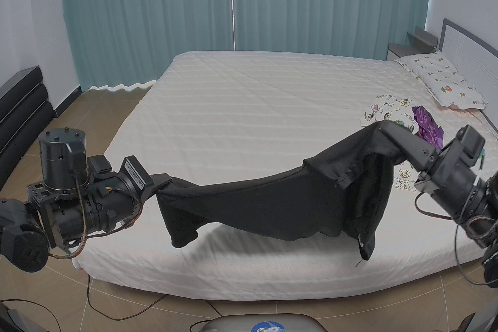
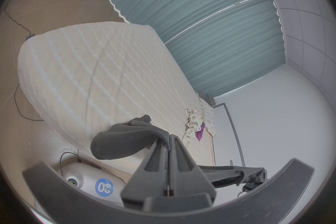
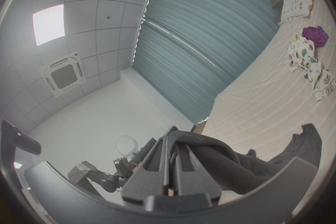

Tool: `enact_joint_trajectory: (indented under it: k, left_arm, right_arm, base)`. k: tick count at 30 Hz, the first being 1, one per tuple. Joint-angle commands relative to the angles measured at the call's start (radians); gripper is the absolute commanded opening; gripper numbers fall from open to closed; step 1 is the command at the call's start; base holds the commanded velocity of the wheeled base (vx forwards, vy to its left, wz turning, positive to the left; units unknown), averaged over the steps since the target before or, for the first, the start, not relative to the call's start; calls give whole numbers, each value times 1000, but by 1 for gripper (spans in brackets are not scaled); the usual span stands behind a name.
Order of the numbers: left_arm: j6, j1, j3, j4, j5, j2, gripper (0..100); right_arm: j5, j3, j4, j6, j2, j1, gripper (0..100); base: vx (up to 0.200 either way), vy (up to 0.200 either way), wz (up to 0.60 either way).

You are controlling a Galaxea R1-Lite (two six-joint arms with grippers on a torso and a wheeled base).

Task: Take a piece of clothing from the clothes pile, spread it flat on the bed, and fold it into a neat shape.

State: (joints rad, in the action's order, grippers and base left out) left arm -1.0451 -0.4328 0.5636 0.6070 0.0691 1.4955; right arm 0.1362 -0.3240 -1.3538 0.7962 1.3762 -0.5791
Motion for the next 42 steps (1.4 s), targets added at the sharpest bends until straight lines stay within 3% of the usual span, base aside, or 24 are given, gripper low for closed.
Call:
enact_joint_trajectory:
  k: [1, 2, 3, 5, 8, 11, 17, 26, 31, 36, 42]
  left_arm:
    - [0, 14, 78, -105, 0, -179, 0]
    - [0, 14, 78, -105, 0, -179, 0]
    - [-1, 17, 134, -174, 1, -195, 0]
    - [-4, 17, 167, -211, 1, -192, 0]
    - [-18, 19, 303, -348, 3, -166, 0]
    - [-19, 51, 381, -362, 6, -83, 0]
    - [-21, 92, 475, -346, 8, 147, 0]
    - [-21, 103, 587, -283, 6, 393, 0]
    - [-23, 104, 656, -270, 6, 502, 0]
    - [-16, 104, 746, -268, 3, 643, 0]
    - [-18, 104, 851, -270, -6, 744, 0]
  right_arm:
    - [31, -217, 277, 14, -309, 28, 0]
    - [31, -217, 277, 14, -309, 28, 0]
    - [40, -303, 358, 34, -302, 101, 0]
    - [46, -340, 381, 48, -289, 128, 0]
    - [77, -474, 400, 126, -164, 248, 0]
    - [103, -546, 398, 133, -17, 340, 0]
    - [111, -636, 374, 75, 247, 412, 0]
    - [25, -851, 335, -72, 506, 401, 0]
    - [11, -874, 328, -101, 620, 377, 0]
    - [-26, -868, 217, -124, 793, 372, 0]
    - [-82, -879, 185, -127, 920, 355, 0]
  base:
    - [0, 0, 0]
    - [0, 0, 0]
    - [0, 0, 0]
    - [0, 0, 0]
    - [0, 0, 0]
    - [0, 0, 0]
    - [0, 0, 0]
    - [111, 0, 0]
    - [200, 0, 0]
    - [200, 0, 0]
    - [0, 0, 0]
